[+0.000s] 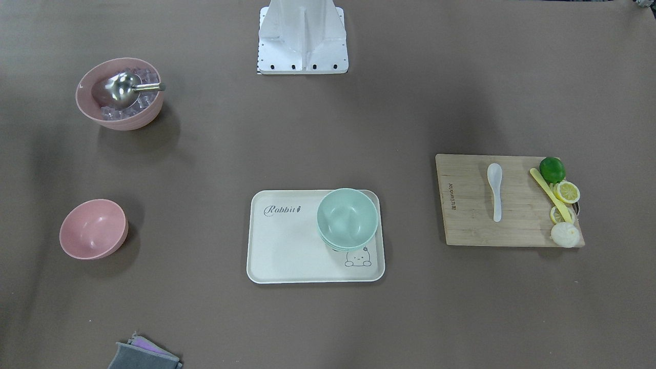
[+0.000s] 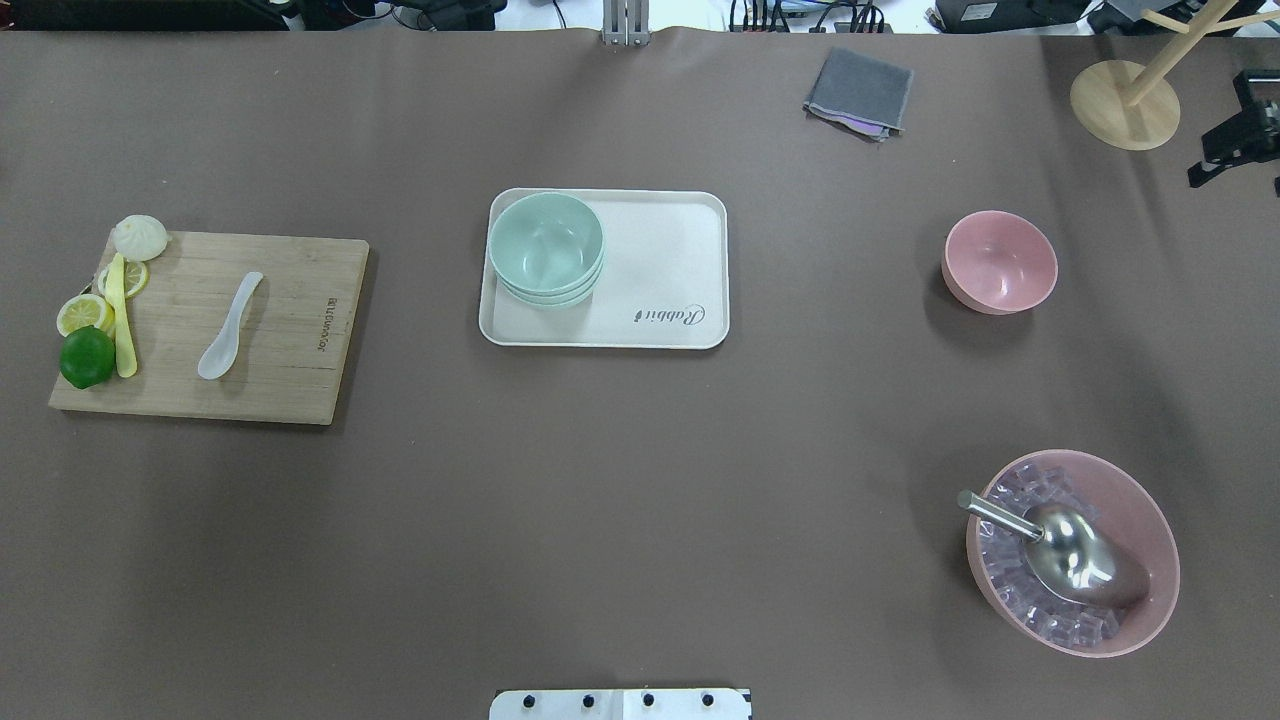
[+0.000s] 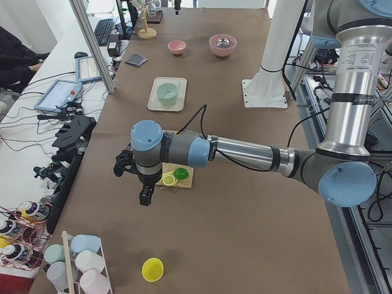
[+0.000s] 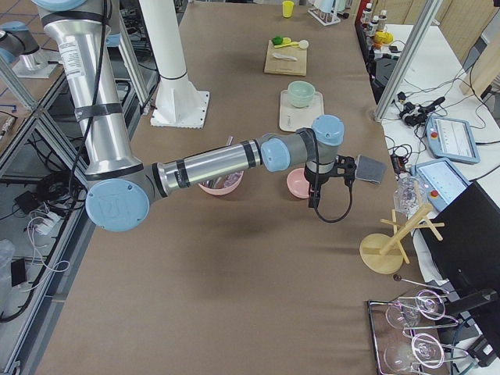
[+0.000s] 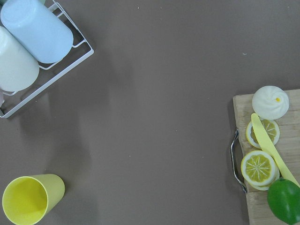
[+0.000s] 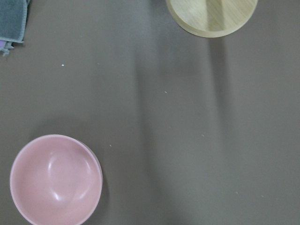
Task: Stack pink bowl on green and place spoon
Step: 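Reach the right gripper down to the rim of the small pink bowl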
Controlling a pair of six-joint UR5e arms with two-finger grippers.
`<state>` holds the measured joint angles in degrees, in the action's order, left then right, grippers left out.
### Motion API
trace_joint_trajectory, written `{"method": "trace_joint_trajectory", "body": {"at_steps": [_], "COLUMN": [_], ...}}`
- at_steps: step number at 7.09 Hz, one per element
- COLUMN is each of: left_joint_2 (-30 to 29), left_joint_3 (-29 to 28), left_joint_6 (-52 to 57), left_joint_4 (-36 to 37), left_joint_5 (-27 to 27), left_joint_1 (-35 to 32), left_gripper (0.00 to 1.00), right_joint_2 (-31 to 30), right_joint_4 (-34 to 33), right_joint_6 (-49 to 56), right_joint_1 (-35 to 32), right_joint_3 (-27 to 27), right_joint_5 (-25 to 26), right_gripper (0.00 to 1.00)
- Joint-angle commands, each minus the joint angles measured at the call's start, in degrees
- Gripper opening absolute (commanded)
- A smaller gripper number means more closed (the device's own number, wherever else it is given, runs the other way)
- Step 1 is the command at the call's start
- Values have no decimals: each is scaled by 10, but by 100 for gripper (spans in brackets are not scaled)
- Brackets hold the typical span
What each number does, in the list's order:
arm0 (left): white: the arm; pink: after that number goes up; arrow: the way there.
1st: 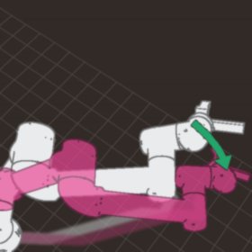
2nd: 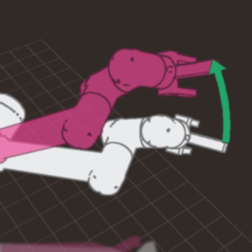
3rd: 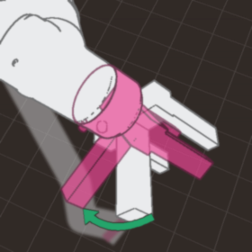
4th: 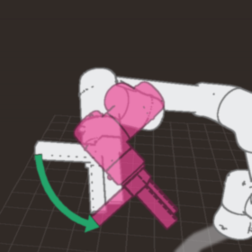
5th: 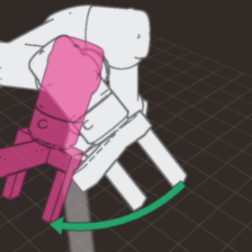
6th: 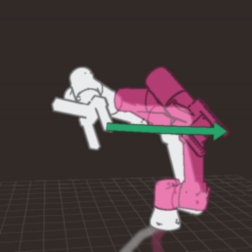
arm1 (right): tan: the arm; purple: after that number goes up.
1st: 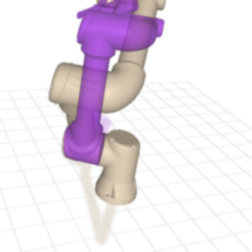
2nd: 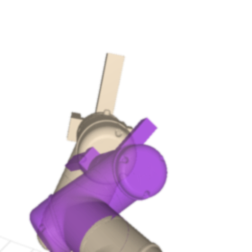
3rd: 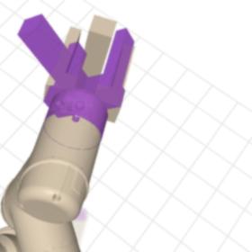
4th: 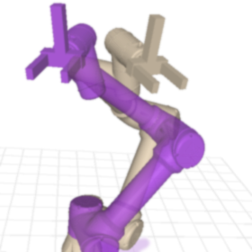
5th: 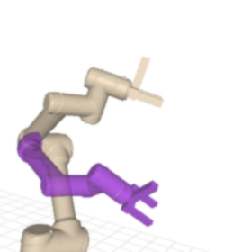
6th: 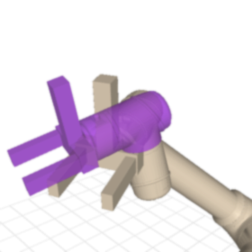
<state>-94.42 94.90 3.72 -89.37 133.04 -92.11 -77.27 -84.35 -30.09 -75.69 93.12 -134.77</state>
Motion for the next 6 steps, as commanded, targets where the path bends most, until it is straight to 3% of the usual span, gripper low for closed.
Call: {"method": "trace_joint_trajectory", "body": {"at_steps": [1, 2, 6], "left_joint_2": [-1, -1, 0], "left_joint_3": [1, 4, 0], "left_joint_6": [-2, -7, -9], "left_joint_4": [-1, -1, -1], "left_joint_5": [1, 1, 1], "left_joint_1": [0, 0, 0], "left_gripper": [97, 97, 97], "right_joint_2": [9, 7, 18], "right_joint_4": [214, 286, 299], "right_joint_6": [-138, -149, -153], "right_joint_1": [54, 80, 128], "right_joint_3": [-102, -146, -147], "right_joint_5": [0, 1, 1], "right_gripper": [100, 100, 98]}}
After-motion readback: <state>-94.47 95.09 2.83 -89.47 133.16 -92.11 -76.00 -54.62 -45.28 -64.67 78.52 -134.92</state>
